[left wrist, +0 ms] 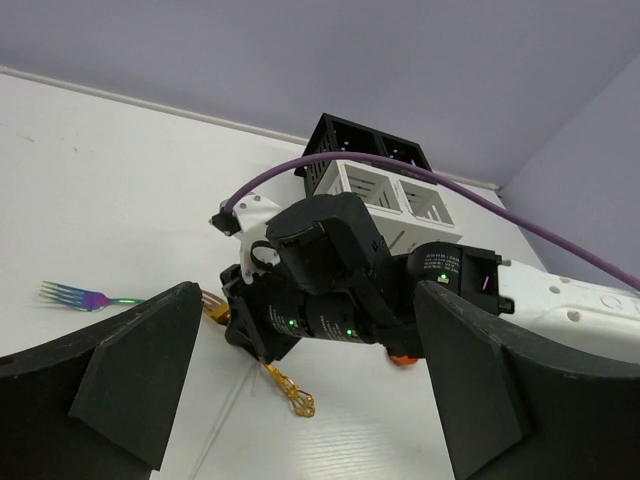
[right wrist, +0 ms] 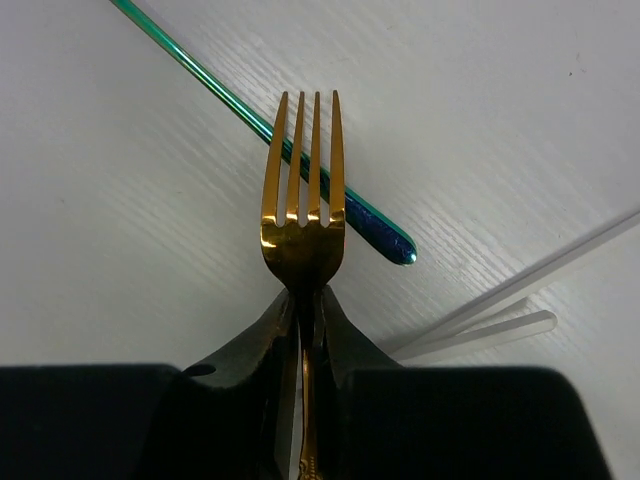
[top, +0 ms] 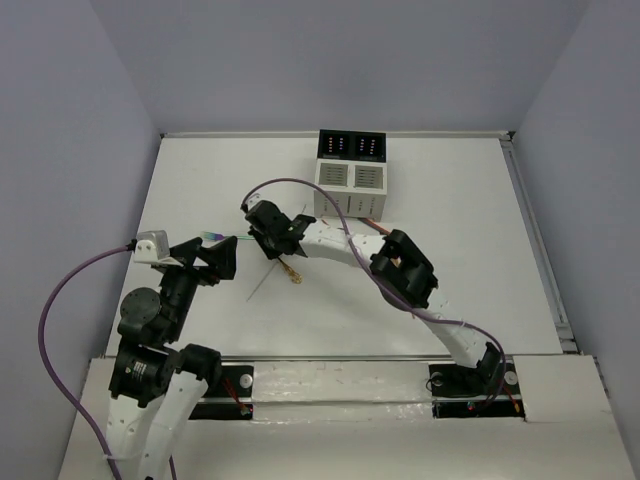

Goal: Sort the eating utensils into containers

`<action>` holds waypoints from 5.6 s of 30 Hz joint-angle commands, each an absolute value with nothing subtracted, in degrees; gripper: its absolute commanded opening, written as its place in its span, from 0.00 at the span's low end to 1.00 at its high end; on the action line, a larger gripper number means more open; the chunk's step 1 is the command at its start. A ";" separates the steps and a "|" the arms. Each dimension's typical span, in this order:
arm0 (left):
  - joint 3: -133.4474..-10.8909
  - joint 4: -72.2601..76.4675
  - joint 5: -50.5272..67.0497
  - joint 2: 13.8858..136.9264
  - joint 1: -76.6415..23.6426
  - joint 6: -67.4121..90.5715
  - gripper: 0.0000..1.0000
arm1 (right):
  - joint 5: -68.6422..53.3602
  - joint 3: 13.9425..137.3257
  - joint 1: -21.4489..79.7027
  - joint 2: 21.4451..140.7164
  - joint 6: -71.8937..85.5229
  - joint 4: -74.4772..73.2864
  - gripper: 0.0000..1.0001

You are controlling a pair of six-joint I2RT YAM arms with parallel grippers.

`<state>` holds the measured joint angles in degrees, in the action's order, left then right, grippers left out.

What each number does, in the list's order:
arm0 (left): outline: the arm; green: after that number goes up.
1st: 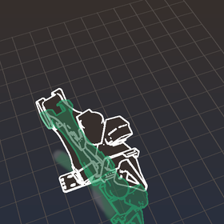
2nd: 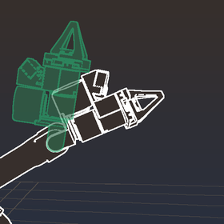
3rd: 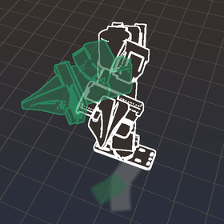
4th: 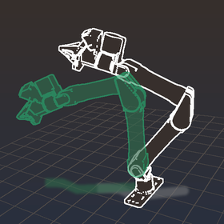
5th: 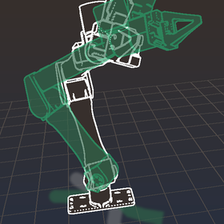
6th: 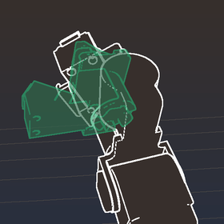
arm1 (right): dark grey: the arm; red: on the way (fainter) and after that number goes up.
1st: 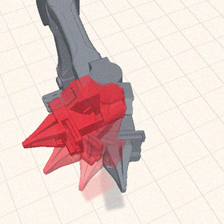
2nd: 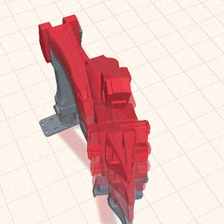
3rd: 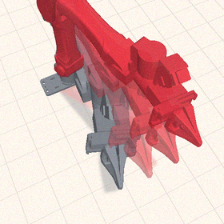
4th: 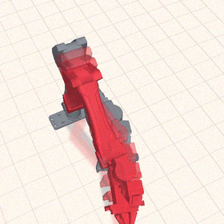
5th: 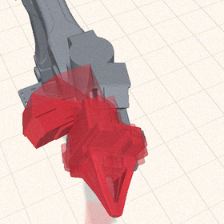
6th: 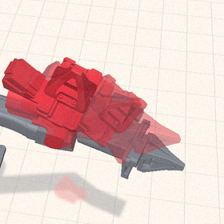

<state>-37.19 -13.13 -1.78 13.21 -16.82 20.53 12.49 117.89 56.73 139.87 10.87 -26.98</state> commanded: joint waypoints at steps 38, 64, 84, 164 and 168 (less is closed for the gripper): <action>-38.14 -10.46 -2.02 16.43 -16.96 20.74 0.99 | 21.09 104.03 30.34 118.53 6.16 34.27 0.07; -38.06 -10.11 -0.70 19.34 -12.39 20.48 0.99 | 8.01 113.56 26.10 134.57 5.46 39.46 0.31; -37.79 -9.75 -0.35 16.43 -10.20 20.92 0.99 | -14.94 103.88 39.63 119.26 5.01 10.12 0.67; -37.97 -10.11 -0.35 13.01 -11.25 21.27 0.99 | -1.76 109.17 51.60 130.62 5.52 24.42 0.07; -37.97 -10.11 -0.26 13.18 -11.25 21.27 0.99 | -0.88 105.48 48.17 125.34 7.55 30.14 0.07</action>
<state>-37.21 -13.02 -0.51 12.91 -10.92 21.39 -0.23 107.81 51.09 133.73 2.35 14.92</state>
